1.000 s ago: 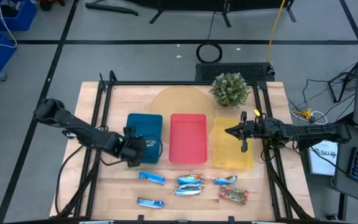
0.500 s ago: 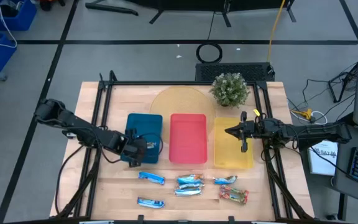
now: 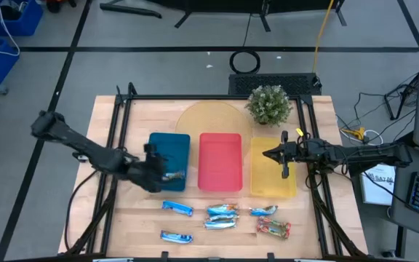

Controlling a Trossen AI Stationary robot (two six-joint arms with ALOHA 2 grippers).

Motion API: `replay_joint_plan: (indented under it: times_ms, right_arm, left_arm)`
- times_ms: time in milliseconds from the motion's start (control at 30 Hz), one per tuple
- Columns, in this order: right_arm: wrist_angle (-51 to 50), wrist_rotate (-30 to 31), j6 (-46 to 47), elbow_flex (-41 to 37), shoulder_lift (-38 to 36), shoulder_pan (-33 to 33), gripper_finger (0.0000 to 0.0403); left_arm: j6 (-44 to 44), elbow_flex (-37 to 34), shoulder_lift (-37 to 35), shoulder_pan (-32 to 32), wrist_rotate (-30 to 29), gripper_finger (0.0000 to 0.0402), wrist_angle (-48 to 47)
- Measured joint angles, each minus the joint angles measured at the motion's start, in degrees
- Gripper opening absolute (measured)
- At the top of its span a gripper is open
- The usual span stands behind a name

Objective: Pick and place Granola Bars by type
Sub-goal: Put the red granola bar into the yellow bin

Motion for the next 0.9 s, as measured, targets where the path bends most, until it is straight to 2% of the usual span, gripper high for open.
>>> replay_joint_plan:
  times_ms: [200,333,500,600,667,733,900]
  right_arm:
    - [0.48,0.0,0.0,0.0,0.08,0.0,0.0]
    - [0.64,0.15,-0.22,0.0,0.08,-0.01,0.0]
    - [3.97,0.13,-0.16,0.0,0.08,-0.01,0.0]
    - [4.44,0.13,-0.07,0.0,0.08,-0.01,0.0]
    - [4.33,0.12,-0.27,0.0,0.11,-0.01,0.0]
    - [4.37,0.11,-1.3,0.0,0.42,-0.01,0.0]
    - [9.32,-0.13,-5.65,0.56,0.57,-0.01,0.0]
  left_arm:
    - [6.81,-5.78,-16.37,-7.09,-10.33,0.0086,7.42]
    - [12.73,-15.05,-22.95,-7.0,-9.19,0.0013,20.18]
    - [22.0,-28.46,-26.49,-5.5,-6.51,0.0006,37.58]
    - [27.66,-35.68,-28.36,-3.55,0.08,0.0005,51.78]
    - [29.3,-39.3,-29.14,-2.19,3.39,0.0005,57.87]
    - [29.29,-42.02,-29.45,-0.99,4.5,0.0004,61.69]
    - [28.48,-42.25,-29.33,0.31,5.91,0.0006,61.24]
